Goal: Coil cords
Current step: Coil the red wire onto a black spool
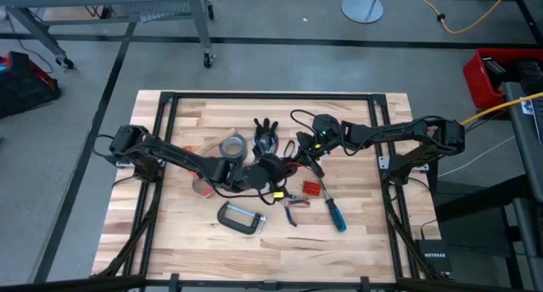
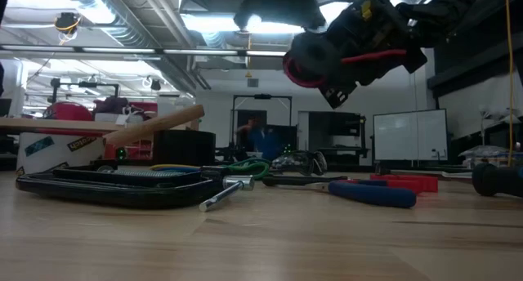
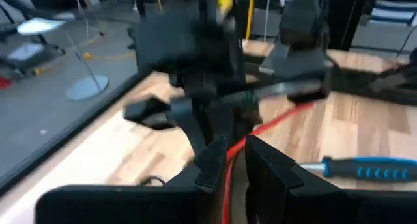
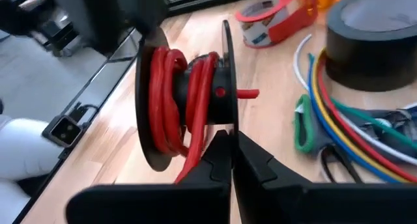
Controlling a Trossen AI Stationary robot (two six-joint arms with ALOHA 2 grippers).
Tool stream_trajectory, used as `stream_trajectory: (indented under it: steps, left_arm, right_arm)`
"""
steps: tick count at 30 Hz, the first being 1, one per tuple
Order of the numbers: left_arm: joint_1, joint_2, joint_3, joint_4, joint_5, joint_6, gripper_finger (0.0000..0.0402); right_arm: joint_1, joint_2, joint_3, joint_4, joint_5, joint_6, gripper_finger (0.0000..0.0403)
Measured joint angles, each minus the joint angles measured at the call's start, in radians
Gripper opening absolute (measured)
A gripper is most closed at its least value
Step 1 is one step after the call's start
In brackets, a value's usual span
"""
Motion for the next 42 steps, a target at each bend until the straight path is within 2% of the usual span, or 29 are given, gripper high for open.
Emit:
stream_trajectory:
  steps: [5, 10, 19, 24, 33, 42]
  left_arm:
    - [-0.016, -0.047, 0.003, 0.014, -0.003, 0.034, 0.0052]
    - [-0.045, -0.033, 0.001, 0.012, 0.019, 0.152, 0.0065]
    - [-0.055, -0.007, 0.001, 0.022, -0.009, 0.281, 0.0126]
    - [-0.036, -0.007, 0.002, 0.077, -0.012, 0.354, 0.0133]
    - [-0.023, 0.034, 0.003, 0.205, -0.001, 0.568, 0.0132]
    - [-0.021, 0.045, 0.003, 0.210, -0.001, 0.667, 0.0131]
  right_arm:
    - [0.000, 0.000, 0.000, 0.002, 0.064, 0.060, 0.0001]
    - [0.001, 0.000, 0.000, 0.032, 0.148, 0.235, 0.0001]
    - [0.002, 0.000, 0.000, 0.207, 0.144, 0.435, 0.0001]
    - [0.011, 0.000, 0.000, 0.233, 0.138, 0.465, 0.0001]
    - [0.068, 0.000, -0.002, 0.260, 0.191, 0.500, 0.0001]
    - [0.069, 0.000, -0.002, 0.317, 0.198, 0.564, 0.0001]
